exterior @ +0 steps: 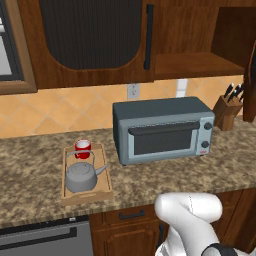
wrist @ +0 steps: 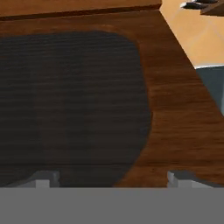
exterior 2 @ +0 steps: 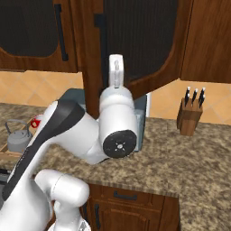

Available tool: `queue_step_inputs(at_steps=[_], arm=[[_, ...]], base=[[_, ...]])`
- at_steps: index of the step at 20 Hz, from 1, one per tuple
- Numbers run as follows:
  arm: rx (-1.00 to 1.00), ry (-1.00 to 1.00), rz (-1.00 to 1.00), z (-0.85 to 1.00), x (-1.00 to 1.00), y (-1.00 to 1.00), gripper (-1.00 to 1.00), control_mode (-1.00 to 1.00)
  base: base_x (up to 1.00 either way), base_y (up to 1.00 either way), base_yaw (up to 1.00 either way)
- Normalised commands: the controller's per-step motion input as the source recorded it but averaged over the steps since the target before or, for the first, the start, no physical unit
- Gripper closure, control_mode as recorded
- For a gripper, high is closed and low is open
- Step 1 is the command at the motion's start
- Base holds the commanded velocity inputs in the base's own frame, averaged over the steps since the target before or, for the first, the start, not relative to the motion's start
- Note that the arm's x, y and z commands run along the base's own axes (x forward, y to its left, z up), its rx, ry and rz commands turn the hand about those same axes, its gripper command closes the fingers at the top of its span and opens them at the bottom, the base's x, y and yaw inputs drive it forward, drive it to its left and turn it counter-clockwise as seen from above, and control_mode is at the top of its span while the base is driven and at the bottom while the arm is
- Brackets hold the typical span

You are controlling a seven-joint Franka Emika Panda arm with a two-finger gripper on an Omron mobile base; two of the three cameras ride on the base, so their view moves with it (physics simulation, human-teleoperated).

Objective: Pick the kettle from the counter and place it on the tray. Then pick the mug from the cabinet and place it on the tray. Then close the cabinet doors.

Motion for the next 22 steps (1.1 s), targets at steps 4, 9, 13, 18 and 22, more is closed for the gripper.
queue_step_inputs(at_steps=[4, 9, 13, 18, 22], arm=[[-0.15, 0.00, 0.16, 0.04, 0.99, 0.26, -1.00, -1.00], [-0.07, 0.03, 0.13, -0.01, 1.00, 0.31, -1.00, -1.00], [-0.05, 0.07, 0.02, 0.00, 1.00, 0.46, -1.00, -1.00], [-0.07, 0.12, 0.00, 0.00, 1.00, 0.64, -1.00, -1.00], [-0.04, 0.06, 0.00, -0.04, 1.00, 0.54, -1.00, -1.00]], base=[[0.00, 0.00, 0.00], [0.00, 0.00, 0.00], [0.00, 0.00, 0.00], [0.00, 0.00, 0.00], [0.00, 0.00, 0.00]])
